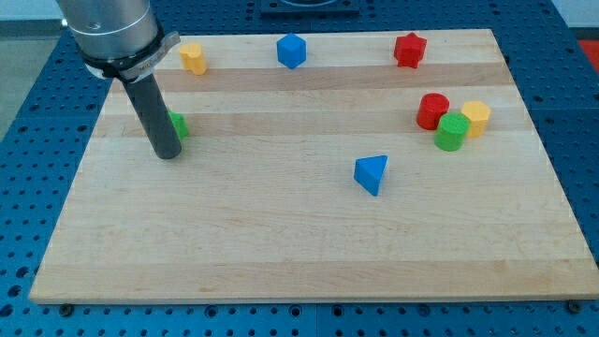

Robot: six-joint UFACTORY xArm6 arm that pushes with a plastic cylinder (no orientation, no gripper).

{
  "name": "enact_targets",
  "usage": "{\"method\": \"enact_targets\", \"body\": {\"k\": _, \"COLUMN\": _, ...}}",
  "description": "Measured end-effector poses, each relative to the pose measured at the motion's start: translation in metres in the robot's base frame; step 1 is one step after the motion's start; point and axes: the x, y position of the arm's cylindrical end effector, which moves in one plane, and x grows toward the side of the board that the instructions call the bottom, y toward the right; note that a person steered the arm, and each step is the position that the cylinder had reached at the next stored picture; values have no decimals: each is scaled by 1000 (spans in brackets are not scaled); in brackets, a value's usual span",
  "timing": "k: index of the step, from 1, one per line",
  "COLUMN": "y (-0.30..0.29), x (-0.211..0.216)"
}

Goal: Push the blue triangle diagonally to the left bottom of the red circle

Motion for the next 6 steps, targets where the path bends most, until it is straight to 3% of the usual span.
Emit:
{"method": "enact_targets", "body": {"k": 2, "y": 62, "x": 30}}
{"method": "enact_targets", "body": {"k": 6, "y": 229, "x": 31}}
